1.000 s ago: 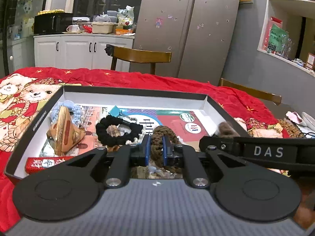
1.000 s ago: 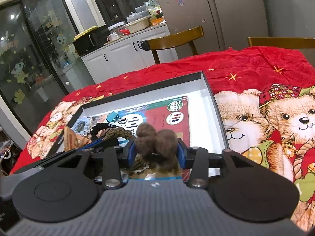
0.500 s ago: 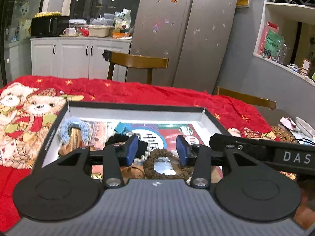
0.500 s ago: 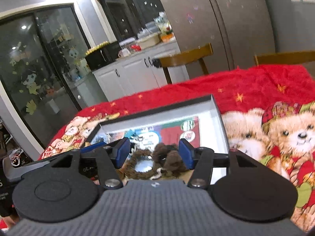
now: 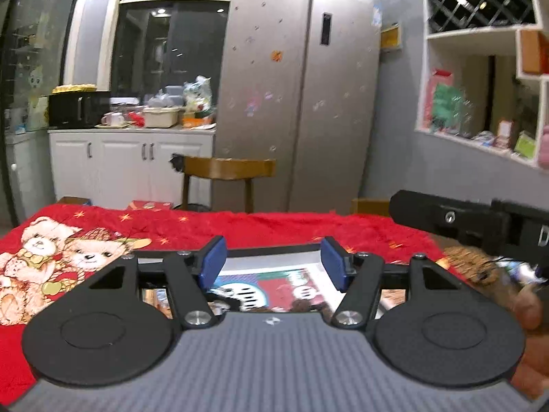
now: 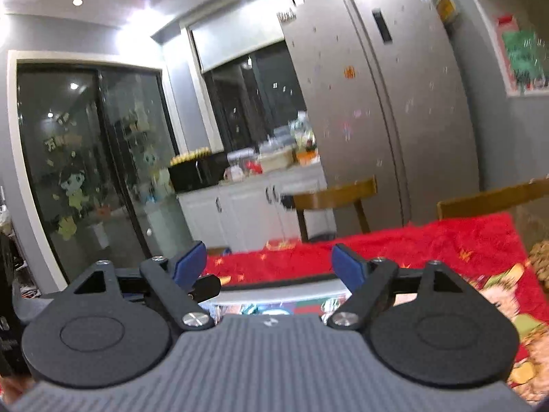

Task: Organize objects
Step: 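Raise both open tools away from the box, then grasp the brown crochet piece with black clip with the left tool while the right tool grasps the cream scrunchie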

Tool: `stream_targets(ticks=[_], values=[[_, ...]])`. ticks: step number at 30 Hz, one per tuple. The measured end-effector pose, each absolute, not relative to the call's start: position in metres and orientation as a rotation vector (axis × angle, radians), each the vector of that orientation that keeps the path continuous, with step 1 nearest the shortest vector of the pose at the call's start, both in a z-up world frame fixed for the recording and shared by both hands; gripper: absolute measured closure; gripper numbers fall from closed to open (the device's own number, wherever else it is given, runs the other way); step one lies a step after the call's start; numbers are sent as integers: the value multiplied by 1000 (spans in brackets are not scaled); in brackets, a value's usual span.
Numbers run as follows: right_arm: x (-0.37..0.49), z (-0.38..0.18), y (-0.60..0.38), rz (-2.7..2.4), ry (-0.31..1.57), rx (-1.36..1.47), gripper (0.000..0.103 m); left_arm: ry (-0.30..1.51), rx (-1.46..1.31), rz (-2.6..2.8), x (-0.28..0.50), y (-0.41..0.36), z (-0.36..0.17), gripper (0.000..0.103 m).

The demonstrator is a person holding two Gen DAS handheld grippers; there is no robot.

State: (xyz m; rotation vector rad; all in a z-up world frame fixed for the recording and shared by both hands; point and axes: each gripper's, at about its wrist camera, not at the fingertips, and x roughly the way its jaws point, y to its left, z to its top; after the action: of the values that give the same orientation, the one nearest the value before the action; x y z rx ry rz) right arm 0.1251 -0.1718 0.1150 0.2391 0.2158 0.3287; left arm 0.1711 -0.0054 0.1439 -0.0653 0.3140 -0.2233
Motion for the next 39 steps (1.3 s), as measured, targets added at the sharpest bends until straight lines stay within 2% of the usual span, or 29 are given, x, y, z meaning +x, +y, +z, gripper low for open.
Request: stream_targets(ticks=[4, 8, 17, 26, 39], values=[[96, 127, -175, 329, 155, 222, 14, 276, -70, -285, 144, -7, 158, 30], [70, 130, -173, 330, 127, 209, 13, 274, -31, -345, 122, -6, 163, 30], [42, 101, -156, 349, 103, 193, 11, 253, -13, -379, 93, 17, 147, 27], [69, 62, -152, 373, 245, 199, 11, 407, 48, -414, 114, 23, 70, 27], [116, -4, -162, 535, 540, 231, 11, 558, 150, -419, 158, 17, 15, 27]])
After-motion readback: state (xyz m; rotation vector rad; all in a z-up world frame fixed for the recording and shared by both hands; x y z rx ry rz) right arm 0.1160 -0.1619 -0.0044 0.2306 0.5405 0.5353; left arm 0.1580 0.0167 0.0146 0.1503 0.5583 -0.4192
